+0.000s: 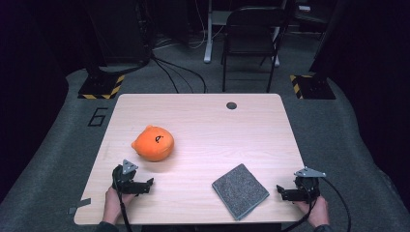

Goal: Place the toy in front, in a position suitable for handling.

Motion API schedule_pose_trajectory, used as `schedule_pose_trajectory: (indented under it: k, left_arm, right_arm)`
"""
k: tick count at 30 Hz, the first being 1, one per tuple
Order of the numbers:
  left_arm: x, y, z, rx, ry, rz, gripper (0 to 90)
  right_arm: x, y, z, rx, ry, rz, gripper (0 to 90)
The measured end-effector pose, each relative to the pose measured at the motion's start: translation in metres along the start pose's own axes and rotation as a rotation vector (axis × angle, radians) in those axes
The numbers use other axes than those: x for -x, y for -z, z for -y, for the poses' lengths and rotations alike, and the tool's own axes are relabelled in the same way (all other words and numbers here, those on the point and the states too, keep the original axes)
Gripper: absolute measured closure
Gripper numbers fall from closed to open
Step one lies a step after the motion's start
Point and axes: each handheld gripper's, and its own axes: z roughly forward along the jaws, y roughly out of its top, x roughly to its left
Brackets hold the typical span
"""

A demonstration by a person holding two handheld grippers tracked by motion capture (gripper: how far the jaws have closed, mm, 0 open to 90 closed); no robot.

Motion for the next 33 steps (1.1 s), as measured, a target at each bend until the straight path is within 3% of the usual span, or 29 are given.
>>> schedule_pose_trajectory:
  k: [17, 22, 26, 33]
  left_arm:
    - [0.000, 0.000, 0.000, 0.002, 0.003, -0.002, 0.1]
    - [0.000, 0.000, 0.000, 0.004, 0.002, -0.002, 0.1]
    - [0.000, -0.001, 0.000, 0.005, 0.002, -0.002, 0.1]
    - [0.000, -0.001, 0.000, 0.005, 0.003, -0.002, 0.1]
  right_arm:
    - [-0.001, 0.000, -0.001, -0.001, -0.015, 0.008, 0.0]
    - [-0.002, 0.002, -0.002, -0.028, -0.010, 0.005, 0.0]
    - [-0.009, 0.010, -0.010, -0.008, -0.001, 0.004, 0.0]
    - [-0.029, 0.030, -0.028, 0.032, 0.057, -0.028, 0.0]
